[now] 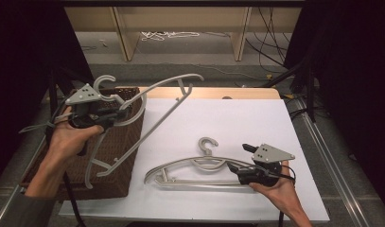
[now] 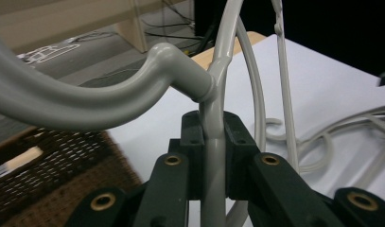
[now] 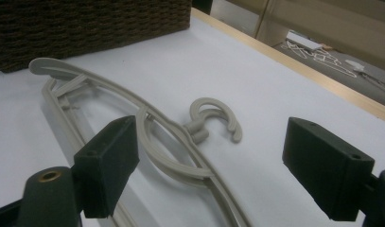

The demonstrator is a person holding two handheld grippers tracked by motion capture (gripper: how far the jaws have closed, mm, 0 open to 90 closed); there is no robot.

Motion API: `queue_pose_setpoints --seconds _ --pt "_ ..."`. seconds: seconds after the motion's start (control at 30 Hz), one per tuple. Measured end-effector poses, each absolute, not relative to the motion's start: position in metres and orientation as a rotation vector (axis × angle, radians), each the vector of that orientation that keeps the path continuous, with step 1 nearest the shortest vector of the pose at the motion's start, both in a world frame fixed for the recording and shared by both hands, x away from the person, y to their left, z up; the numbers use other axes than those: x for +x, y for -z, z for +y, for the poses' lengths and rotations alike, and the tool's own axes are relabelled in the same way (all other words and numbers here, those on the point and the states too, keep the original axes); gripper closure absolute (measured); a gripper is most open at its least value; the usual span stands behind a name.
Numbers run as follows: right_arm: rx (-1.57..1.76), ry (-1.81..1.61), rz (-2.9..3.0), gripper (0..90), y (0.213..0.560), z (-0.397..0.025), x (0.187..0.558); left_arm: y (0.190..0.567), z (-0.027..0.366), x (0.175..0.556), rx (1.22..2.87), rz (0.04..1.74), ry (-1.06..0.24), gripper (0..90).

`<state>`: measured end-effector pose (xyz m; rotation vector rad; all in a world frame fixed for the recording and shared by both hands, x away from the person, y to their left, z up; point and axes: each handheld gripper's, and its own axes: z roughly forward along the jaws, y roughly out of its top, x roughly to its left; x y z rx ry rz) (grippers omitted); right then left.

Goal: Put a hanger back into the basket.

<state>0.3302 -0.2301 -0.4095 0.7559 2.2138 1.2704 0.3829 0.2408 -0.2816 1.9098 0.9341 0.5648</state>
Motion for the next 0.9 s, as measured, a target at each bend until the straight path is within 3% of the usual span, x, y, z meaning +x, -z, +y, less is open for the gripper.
queue_pose_setpoints --seconds 0.9 --pt "0.762 -1.258 2.234 19.2 0.416 -0.229 0.331 0.315 0.34 0.421 1.895 1.204 -0.813 81.1"
